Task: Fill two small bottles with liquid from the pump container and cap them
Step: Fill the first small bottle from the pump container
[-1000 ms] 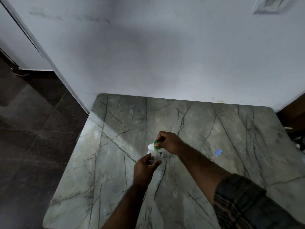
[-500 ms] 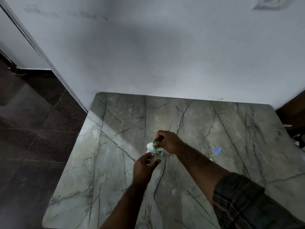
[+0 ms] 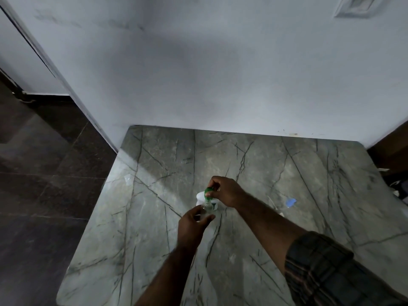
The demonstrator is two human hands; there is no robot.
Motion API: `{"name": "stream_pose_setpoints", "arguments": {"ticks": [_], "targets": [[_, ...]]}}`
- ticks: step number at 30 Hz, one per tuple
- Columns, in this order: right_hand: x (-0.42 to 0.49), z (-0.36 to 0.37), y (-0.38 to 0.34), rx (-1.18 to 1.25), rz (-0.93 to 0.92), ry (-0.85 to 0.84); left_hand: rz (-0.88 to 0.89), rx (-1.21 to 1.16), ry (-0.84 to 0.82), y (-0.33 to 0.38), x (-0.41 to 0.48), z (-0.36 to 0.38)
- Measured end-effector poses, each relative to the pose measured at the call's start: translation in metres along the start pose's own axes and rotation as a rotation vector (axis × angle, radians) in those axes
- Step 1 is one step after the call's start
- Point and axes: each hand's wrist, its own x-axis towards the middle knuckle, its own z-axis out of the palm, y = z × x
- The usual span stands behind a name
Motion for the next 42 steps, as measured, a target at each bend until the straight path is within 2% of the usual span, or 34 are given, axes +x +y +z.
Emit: {"name": "stream_pose_setpoints", "arguments": {"ticks": [16, 22, 42], "targets": [[0.003, -0.01, -0.01, -0.102, -0.062, -0.011, 0.014, -0.009, -0.006, 0.003, 0.001, -0.001], [-0.004, 0.0, 0.0, -0.004, -0.052, 0.006, 0.021, 0.019, -0.005, -0.001, 0.001, 0.001], [0.002, -0.01, -0.003, -0.069, -0.059, -0.01, 0.061, 0.05, -0.022, 0.001, 0.006, -0.002]]}}
